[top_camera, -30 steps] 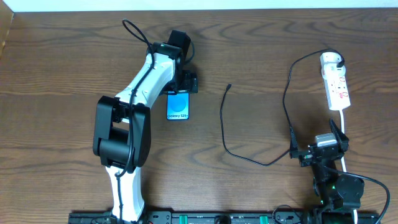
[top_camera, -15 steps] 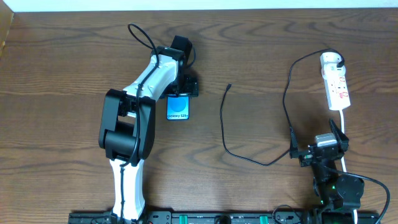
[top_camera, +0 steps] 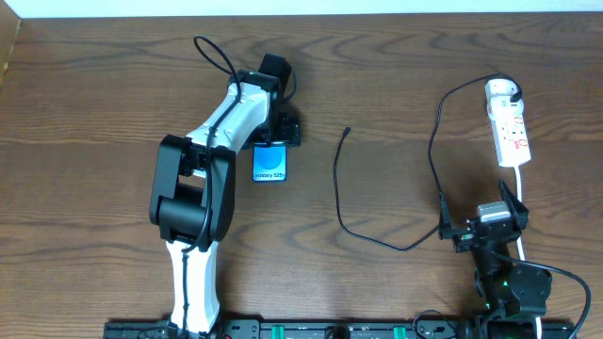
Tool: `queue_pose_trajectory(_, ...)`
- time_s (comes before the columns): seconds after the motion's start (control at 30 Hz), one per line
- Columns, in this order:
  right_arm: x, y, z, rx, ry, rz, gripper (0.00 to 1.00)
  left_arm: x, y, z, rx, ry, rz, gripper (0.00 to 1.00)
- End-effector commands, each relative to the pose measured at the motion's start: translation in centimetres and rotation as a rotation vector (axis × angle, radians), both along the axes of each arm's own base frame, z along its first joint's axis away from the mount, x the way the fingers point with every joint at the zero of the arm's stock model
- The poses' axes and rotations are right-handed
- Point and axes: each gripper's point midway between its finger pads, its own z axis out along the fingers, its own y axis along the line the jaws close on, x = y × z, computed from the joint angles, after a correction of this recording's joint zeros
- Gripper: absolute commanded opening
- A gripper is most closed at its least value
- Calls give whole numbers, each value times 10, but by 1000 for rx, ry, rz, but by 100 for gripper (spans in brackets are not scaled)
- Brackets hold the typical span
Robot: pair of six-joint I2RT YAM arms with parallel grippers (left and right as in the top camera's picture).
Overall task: Plug charger to phone and switch on socket
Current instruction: 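Lower the left gripper onto the phone's top edge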
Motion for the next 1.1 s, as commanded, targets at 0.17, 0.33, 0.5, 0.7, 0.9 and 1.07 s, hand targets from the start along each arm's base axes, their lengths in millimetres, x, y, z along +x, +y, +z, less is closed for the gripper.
queue_pose_trajectory(0.17,0,2,-1,12,1,8,99,-6,4,-6,28,26,4,98)
queue_pose_trajectory(0.33,0,2,-1,12,1,8,99,-6,4,-6,26,24,26,98)
queue_pose_trajectory(0.5,0,2,-1,12,1,8,99,-6,4,-6,26,24,26,98)
queue_pose_trajectory(0.7,0,2,-1,13,1,8,99,-6,4,-6,26,24,26,98)
queue_pose_trajectory(0.9,0,2,-1,13,1,8,99,-3,3,-7,23,14,25,98)
queue_pose_trajectory(1.07,0,2,-1,12,1,8,99,-6,-1,-10,1,30,24,98)
